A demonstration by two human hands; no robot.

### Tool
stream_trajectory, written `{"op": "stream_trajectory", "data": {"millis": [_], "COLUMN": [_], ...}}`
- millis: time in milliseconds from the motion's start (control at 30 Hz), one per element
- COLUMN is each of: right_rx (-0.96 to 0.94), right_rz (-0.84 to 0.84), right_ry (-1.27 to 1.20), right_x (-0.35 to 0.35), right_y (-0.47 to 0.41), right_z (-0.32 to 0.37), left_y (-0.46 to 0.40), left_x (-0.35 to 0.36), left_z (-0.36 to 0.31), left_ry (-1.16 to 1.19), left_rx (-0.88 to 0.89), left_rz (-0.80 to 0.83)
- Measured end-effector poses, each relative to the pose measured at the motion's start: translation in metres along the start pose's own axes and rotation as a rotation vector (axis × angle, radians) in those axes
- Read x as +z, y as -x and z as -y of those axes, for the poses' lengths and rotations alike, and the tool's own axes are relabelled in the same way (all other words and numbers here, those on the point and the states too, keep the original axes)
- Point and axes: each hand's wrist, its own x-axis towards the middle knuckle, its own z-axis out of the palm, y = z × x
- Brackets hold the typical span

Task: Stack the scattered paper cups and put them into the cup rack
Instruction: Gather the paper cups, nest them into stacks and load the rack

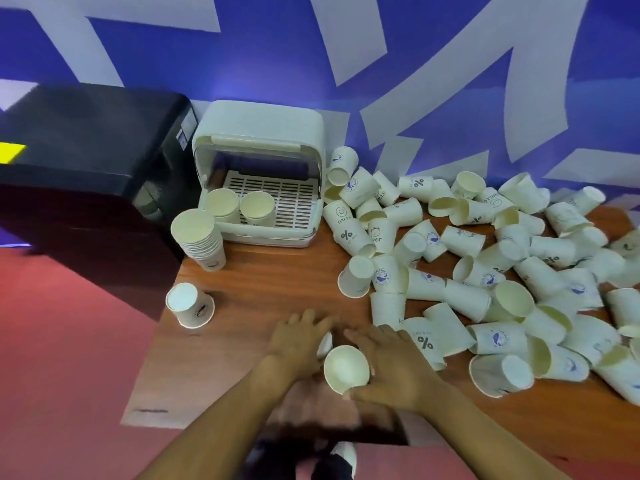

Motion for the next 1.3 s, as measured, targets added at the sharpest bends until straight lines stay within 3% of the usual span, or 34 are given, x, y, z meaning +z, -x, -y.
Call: {"op": "stream_trajectory", "data": {"millis": [167, 467, 667, 900, 1067, 1300], "right_rx": [-0.057, 0.011, 0.122, 0.198, 0.165, 0.154], "right_rz": [-0.028, 0.025, -0.114, -0.189, -0.235, -0.248], "right_ry": [0.005, -0.048, -0.277, -0.305, -0.267, -0.225], "right_x": [0.013, 0.011, -0.015, -0.051, -0.07, -0.087], "right_y": [-0.001, -0.009, -0.017, -0.036, -0.057, -0.087], "right_z": [0.001, 0.008, 0.005, 0.007, 0.02, 0.045], "left_y": [-0.003, 0.002, 0.018, 0.033, 0.036, 0.037], "left_x": [0.008, -0.004, -0.04, -0.068, -0.08, -0.099], "left_z": [-0.01, 0.01, 0.043, 0.067, 0.084, 0.111], "left_ry": [-0.066, -0.048, 0.173, 0.447, 0.423, 0.477], "left_rx": [-0.087, -0.142, -0.192, -0.167, -0.143, -0.085], "left_rz": [0.022, -0.062, -0.2, -0.305, -0.316, -0.516]}}
